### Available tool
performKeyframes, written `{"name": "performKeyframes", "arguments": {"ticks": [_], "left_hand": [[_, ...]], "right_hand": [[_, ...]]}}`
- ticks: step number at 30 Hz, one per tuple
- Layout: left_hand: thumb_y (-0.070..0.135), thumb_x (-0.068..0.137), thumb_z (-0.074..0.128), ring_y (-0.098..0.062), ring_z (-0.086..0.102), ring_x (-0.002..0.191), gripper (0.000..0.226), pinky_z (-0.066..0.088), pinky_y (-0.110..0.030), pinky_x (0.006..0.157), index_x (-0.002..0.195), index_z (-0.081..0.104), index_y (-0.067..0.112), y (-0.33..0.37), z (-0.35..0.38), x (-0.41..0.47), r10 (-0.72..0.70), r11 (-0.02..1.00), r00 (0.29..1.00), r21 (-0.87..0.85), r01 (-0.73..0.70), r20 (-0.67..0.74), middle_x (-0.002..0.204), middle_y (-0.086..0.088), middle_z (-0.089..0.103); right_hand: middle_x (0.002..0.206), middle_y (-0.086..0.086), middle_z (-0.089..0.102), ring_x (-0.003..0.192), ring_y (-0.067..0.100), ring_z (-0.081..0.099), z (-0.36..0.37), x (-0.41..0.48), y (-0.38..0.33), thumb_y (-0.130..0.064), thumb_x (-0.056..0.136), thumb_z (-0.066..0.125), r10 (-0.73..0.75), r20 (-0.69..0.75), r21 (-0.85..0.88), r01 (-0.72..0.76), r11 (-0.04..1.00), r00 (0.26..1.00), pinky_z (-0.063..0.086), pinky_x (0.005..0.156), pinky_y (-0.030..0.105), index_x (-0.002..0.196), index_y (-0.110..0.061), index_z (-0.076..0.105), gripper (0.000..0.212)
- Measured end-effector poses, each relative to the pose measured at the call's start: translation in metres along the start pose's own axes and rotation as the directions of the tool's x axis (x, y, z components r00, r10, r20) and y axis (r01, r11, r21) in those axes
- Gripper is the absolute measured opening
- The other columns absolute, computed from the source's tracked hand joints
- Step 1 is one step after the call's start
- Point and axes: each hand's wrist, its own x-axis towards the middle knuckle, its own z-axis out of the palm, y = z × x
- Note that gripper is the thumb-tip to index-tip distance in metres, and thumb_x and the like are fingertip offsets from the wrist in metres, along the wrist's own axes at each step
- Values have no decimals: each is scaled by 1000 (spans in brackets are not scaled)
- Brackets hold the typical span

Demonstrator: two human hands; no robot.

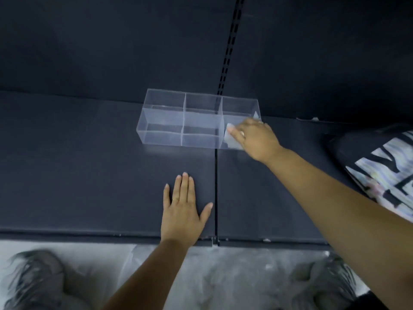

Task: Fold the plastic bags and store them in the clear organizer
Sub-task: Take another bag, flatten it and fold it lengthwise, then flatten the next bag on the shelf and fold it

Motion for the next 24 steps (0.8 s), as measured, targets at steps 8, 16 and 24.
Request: {"name": "performKeyframes", "arguments": {"ticks": [8, 16, 24], "left_hand": [[67, 85, -8, -23, -10, 147, 89, -9, -47, 117, 151, -7, 6, -2, 2, -1, 24, 1000, 998, 16, -25, 57, 161, -9, -6], [63, 92, 7, -21, -18, 146, 82, -12, -44, 117, 150, -14, 9, -11, -7, -20, 80, 997, 978, 3, -82, 193, 159, -6, -18], [77, 74, 53, -1, 24, 138, 86, 22, -31, 110, 148, 25, 42, -4, -77, -85, 282, 453, 781, -795, 404, 558, 148, 26, 24]], "right_hand": [[63, 5, 56, 57, 24, 57, 104, -225, -71, -34, 92, 49, 193, -337, 297, -91, 950, 921, 46, 53, 30, 66, -14, 54, 34], [99, 13, 62, 99, 24, 59, 154, -276, -44, -25, 85, 69, 550, 436, 353, -697, 624, 713, 43, 81, 28, 90, -12, 60, 16], [79, 9, 62, 76, 21, 55, 43, -233, -46, -16, 92, 60, 88, 353, 901, -364, 237, 931, 44, 74, 31, 88, -2, 65, 15]]}}
